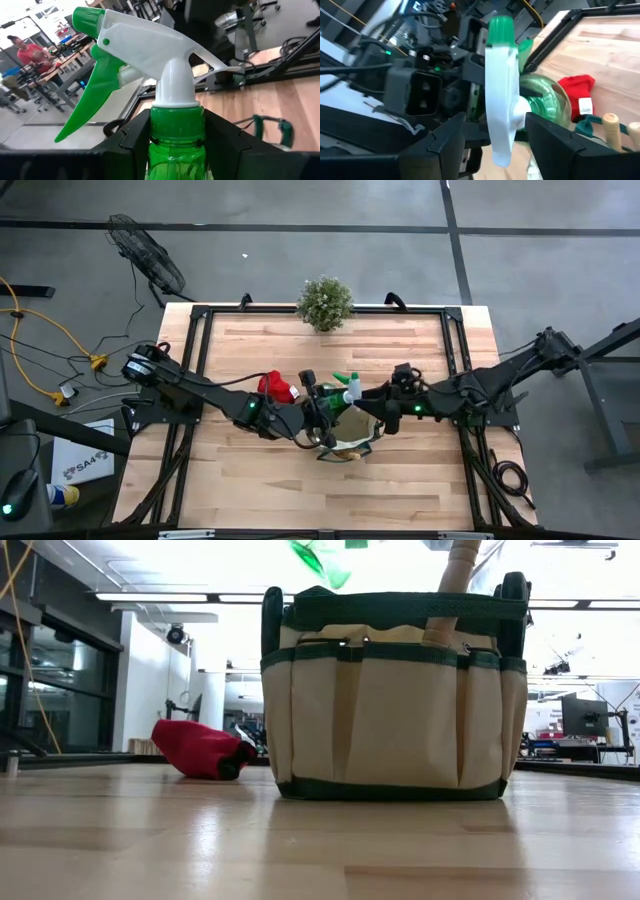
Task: Pick & Place Garden tools in Gardening bag
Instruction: Put the spray bottle into the gardening bag
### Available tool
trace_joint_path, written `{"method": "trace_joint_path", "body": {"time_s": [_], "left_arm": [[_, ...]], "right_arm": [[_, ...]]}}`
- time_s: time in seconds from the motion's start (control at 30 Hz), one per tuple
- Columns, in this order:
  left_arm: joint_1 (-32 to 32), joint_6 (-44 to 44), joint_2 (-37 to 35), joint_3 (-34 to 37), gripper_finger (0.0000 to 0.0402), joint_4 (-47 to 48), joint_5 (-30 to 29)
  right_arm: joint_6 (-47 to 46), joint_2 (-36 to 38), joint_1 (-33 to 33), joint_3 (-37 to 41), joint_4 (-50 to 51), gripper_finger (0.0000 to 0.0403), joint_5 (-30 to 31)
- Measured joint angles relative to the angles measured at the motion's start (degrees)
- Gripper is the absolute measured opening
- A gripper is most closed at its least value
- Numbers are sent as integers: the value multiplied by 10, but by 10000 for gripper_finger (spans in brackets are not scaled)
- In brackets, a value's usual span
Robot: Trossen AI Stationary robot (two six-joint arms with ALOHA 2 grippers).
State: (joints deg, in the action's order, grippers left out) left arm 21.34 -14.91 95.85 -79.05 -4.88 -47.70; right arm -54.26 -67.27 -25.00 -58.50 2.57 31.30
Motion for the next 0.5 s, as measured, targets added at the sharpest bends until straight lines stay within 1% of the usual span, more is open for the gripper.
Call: {"method": "trace_joint_path", "body": {"time_s": [0.27, 0.5], "left_arm": [[0, 1, 0, 0, 142, 39, -5], [0, 1, 0, 0, 142, 55, 1]], "right_arm": [[0, -34, 22, 0, -9, 197, 3], [0, -41, 35, 0, -7, 197, 9]]}}
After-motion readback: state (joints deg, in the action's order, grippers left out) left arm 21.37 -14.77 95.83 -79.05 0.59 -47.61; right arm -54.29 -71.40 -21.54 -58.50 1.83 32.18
